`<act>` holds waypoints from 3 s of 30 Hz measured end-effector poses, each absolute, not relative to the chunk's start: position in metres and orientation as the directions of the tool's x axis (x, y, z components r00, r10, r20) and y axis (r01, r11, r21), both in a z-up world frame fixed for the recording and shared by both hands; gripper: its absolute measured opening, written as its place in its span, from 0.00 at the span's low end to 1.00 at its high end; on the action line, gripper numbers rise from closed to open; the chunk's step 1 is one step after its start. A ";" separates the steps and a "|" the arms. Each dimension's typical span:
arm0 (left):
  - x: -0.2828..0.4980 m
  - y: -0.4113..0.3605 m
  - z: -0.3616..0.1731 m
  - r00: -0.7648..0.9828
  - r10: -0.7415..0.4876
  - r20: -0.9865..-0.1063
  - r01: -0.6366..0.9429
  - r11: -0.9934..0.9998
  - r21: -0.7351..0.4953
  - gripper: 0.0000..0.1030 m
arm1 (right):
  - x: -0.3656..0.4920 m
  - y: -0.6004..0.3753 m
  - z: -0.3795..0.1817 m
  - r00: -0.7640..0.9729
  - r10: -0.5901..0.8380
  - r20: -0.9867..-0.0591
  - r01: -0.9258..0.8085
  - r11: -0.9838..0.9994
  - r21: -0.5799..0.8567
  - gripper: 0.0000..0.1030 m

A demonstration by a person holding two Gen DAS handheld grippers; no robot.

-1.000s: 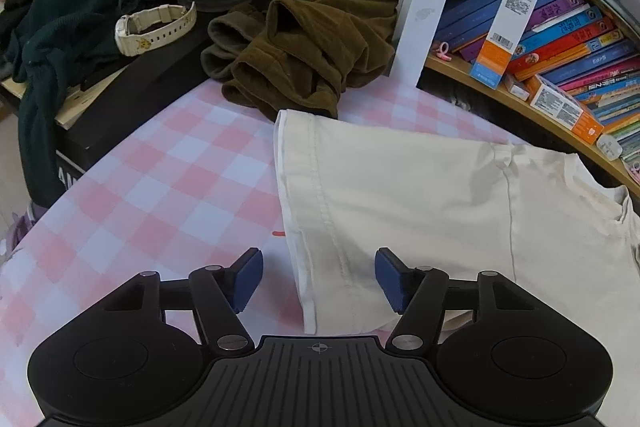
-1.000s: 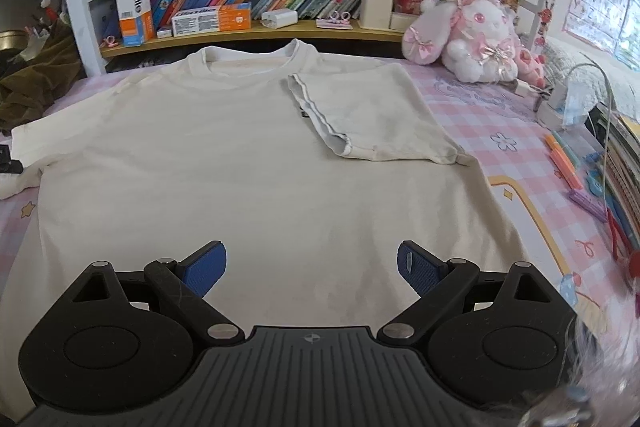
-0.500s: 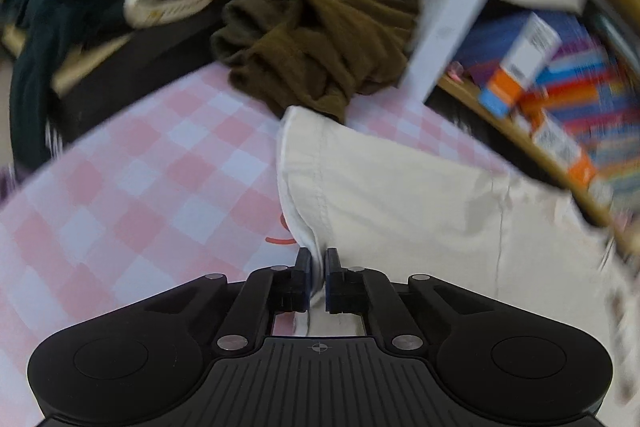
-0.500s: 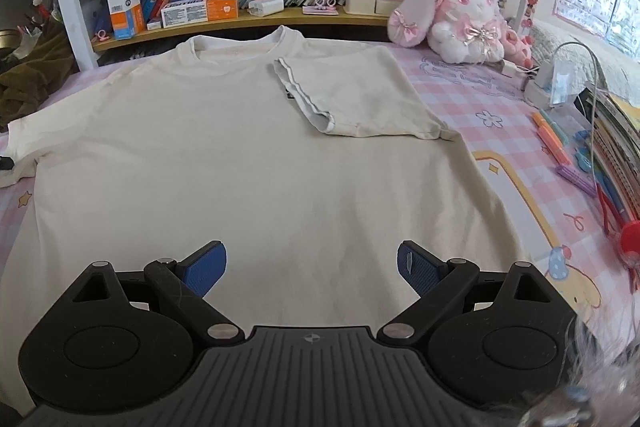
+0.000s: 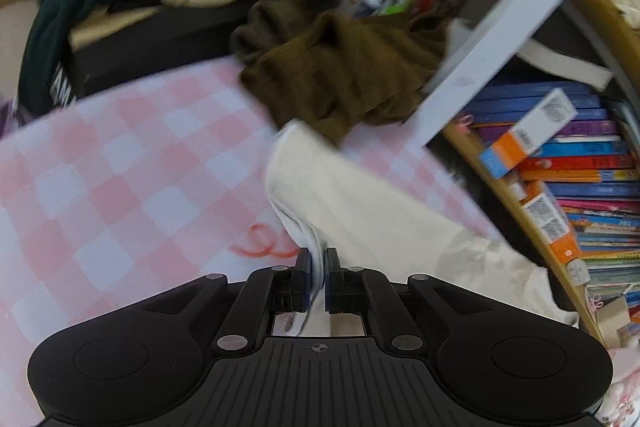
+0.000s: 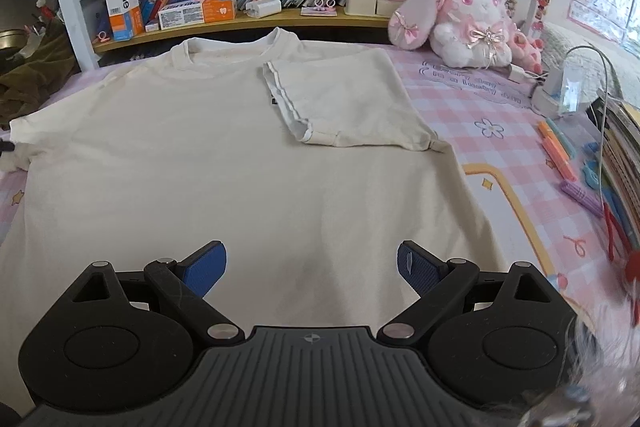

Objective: Fold clothes

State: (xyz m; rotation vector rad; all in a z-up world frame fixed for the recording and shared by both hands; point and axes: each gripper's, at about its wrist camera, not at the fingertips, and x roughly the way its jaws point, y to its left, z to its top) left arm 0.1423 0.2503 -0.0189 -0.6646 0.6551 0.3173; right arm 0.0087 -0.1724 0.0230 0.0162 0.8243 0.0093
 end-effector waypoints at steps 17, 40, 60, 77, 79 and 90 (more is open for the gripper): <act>0.178 -0.003 -0.016 0.639 -0.118 -0.760 0.304 0.947 0.108 0.38 | 0.031 -0.204 0.005 0.624 0.152 -0.766 -0.108 0.988 0.108 0.90; 0.236 0.007 0.025 0.684 -0.531 -0.500 0.320 0.834 -0.448 0.69 | 0.027 -0.229 -0.011 0.586 0.097 -0.805 0.003 0.993 0.122 0.90; 0.276 0.174 -0.030 0.697 -0.167 -0.698 -0.063 0.955 -0.291 0.51 | -0.004 -0.183 -0.012 0.574 0.005 -0.819 0.056 0.997 0.045 0.90; 0.275 0.147 -0.032 0.695 -0.071 -0.715 0.035 0.997 -0.066 0.43 | -0.023 -0.131 -0.023 0.555 -0.071 -0.829 0.091 0.996 -0.024 0.94; 0.275 0.147 -0.032 0.695 -0.073 -0.715 0.039 0.997 -0.064 0.43 | -0.025 -0.130 -0.025 0.563 -0.068 -0.824 0.092 0.996 -0.020 0.97; 0.272 0.148 -0.033 0.699 -0.088 -0.710 0.062 0.996 -0.063 0.42 | -0.024 -0.128 -0.030 0.588 -0.063 -0.806 0.115 0.993 0.007 1.00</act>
